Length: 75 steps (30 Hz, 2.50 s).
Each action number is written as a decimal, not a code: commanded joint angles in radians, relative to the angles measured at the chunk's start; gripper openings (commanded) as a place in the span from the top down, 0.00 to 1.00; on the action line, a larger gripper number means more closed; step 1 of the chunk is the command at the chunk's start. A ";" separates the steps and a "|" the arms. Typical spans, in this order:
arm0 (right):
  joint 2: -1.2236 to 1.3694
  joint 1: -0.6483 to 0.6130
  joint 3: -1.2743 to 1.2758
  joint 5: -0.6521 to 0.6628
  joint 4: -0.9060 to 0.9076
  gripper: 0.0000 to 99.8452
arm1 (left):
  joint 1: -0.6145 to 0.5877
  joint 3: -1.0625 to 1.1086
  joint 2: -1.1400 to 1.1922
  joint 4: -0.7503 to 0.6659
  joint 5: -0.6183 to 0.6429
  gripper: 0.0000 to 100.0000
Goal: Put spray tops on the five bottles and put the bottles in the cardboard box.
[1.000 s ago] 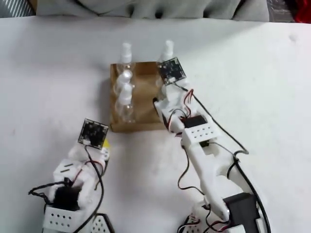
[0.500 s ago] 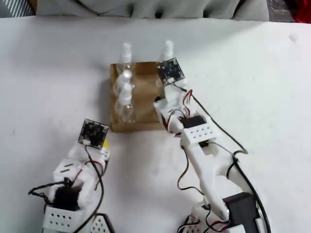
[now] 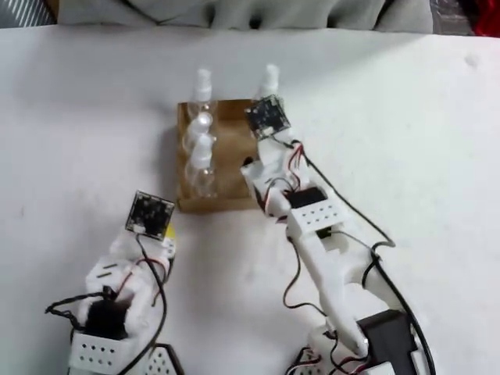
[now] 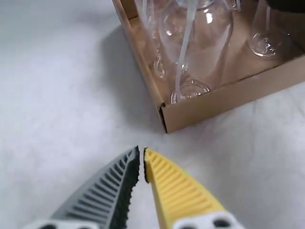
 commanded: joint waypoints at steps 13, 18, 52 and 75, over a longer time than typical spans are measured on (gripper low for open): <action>-0.168 -0.024 -0.011 0.009 0.157 0.73 | -0.002 0.000 -0.012 -0.002 -0.011 0.98; -0.278 -0.024 -0.011 0.009 0.312 0.73 | -0.007 0.000 -0.012 -0.002 -0.078 0.98; -1.552 0.031 0.554 0.192 1.000 0.95 | -0.041 0.000 -0.012 0.006 -0.100 0.98; -1.543 0.337 0.858 0.199 0.892 0.95 | -0.041 -0.002 -0.015 0.307 -0.095 0.98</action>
